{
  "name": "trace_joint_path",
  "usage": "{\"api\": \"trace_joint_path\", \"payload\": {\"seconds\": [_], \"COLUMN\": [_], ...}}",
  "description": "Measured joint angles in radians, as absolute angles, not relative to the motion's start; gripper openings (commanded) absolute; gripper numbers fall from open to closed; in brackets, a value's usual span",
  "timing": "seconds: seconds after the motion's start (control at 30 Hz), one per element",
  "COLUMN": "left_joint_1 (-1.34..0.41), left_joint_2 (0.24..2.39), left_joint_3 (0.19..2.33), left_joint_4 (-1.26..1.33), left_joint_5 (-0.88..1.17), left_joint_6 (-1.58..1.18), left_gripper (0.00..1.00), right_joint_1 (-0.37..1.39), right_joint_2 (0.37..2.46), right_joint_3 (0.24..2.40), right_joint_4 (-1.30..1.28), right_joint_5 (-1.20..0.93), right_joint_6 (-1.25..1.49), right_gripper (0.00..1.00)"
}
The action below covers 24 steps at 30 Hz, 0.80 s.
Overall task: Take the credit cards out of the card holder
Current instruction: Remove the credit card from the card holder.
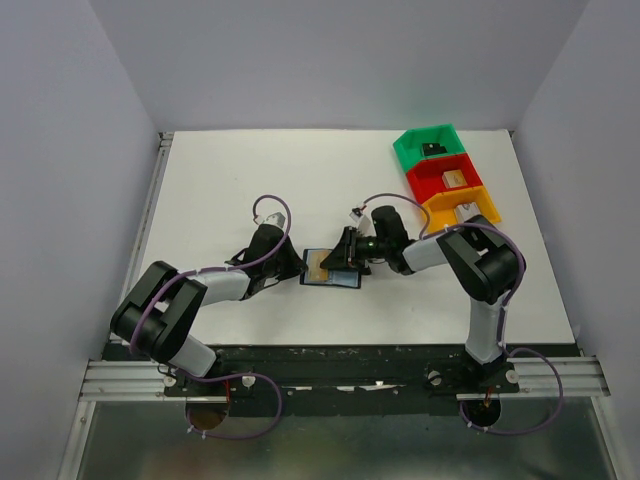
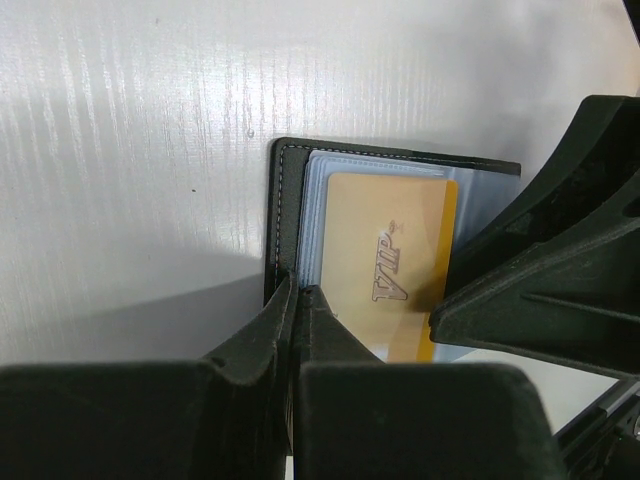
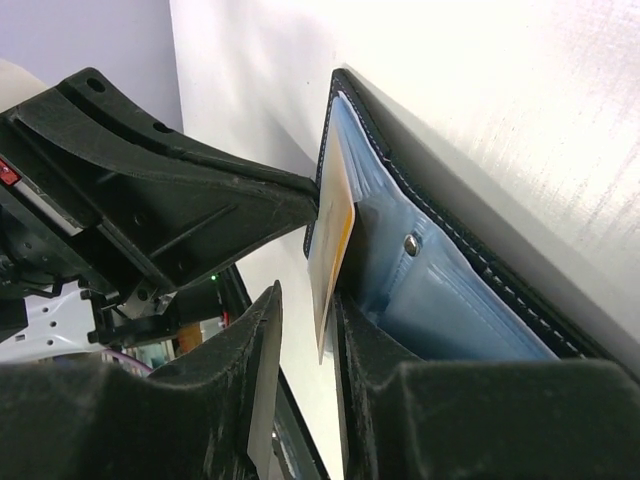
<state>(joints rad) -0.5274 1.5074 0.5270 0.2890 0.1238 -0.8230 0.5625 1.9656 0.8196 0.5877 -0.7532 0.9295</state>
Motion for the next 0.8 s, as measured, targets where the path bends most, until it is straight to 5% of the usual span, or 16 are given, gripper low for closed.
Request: {"api": "trace_joint_path", "payload": {"seconds": [0.8], "left_joint_1": [-0.571], "left_joint_2": [1.511], "left_joint_3": [0.529], "left_joint_4": [0.29], "left_joint_5": [0.132], "left_joint_6": [-0.839], "left_gripper": [0.08], "right_joint_1": [0.562], "right_joint_2": [1.988], "right_joint_3": [0.88], "right_joint_4": [0.499], "right_joint_5": [-0.754], "right_joint_6": [0.889], "right_gripper": [0.34]}}
